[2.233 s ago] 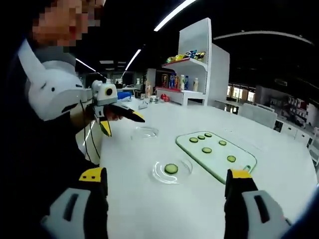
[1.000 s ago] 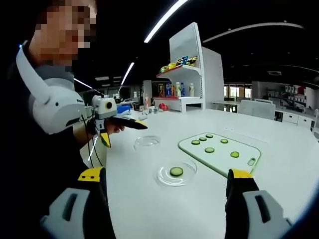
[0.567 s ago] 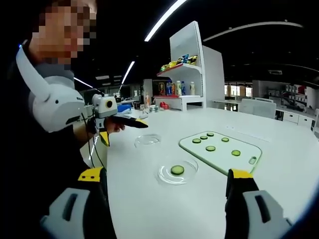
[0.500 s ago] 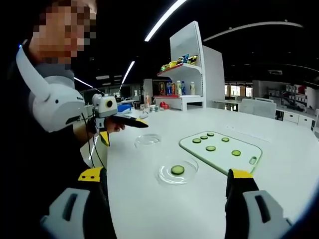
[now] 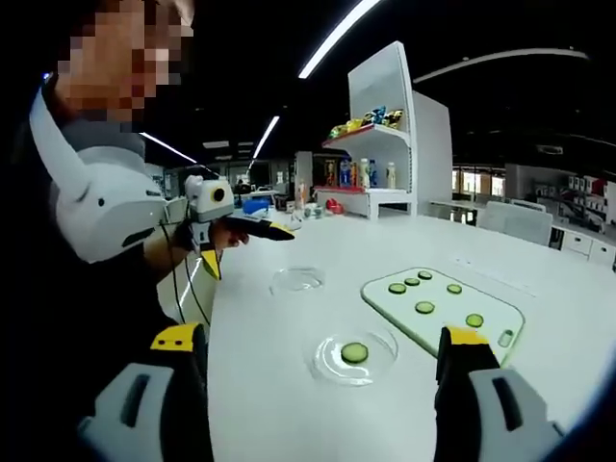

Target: Open the petri dish lid, add cucumber slices into the petri dish, and close the lid

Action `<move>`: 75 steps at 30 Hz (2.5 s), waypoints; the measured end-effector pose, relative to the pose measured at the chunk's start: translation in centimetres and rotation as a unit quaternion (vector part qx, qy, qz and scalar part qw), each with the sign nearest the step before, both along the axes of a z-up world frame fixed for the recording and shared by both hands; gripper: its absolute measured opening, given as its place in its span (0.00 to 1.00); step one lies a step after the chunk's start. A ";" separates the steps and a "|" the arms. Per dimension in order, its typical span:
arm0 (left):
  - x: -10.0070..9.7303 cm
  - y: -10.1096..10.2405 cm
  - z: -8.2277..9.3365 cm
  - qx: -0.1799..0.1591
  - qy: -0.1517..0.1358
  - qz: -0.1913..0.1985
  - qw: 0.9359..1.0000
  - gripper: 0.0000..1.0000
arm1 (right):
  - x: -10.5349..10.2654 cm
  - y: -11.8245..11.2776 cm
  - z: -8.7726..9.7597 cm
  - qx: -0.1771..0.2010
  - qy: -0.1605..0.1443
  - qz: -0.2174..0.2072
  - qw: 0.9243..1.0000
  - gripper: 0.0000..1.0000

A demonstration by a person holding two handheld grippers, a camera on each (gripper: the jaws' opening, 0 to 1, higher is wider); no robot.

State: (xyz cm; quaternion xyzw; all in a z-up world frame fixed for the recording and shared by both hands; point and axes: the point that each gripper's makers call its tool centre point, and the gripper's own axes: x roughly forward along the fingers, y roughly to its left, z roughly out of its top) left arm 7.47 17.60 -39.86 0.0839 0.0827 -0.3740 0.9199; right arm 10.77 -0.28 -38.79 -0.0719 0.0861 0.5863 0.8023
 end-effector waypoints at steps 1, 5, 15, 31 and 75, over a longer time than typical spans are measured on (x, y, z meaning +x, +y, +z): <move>-0.1 0.3 0.0 0.003 0.000 0.002 1.000 0.95 | 0.1 0.5 0.1 -0.001 -0.002 0.005 1.000 0.97; -0.3 1.5 -0.2 0.019 -0.002 0.008 1.000 0.95 | 0.4 2.5 0.2 -0.015 -0.015 0.027 0.999 0.97; -0.5 3.9 -0.5 0.012 -0.013 0.002 1.000 0.95 | 0.8 7.0 -0.1 -0.024 -0.025 0.072 0.997 0.97; 0.5 7.2 -3.1 0.033 -0.014 -0.038 0.999 0.95 | 0.9 14.7 -3.5 -0.090 -0.030 0.158 0.983 0.95; 5.2 7.9 -9.3 0.011 0.068 -0.149 0.986 0.66 | 2.4 23.2 -11.4 -0.164 -0.003 0.246 0.955 0.68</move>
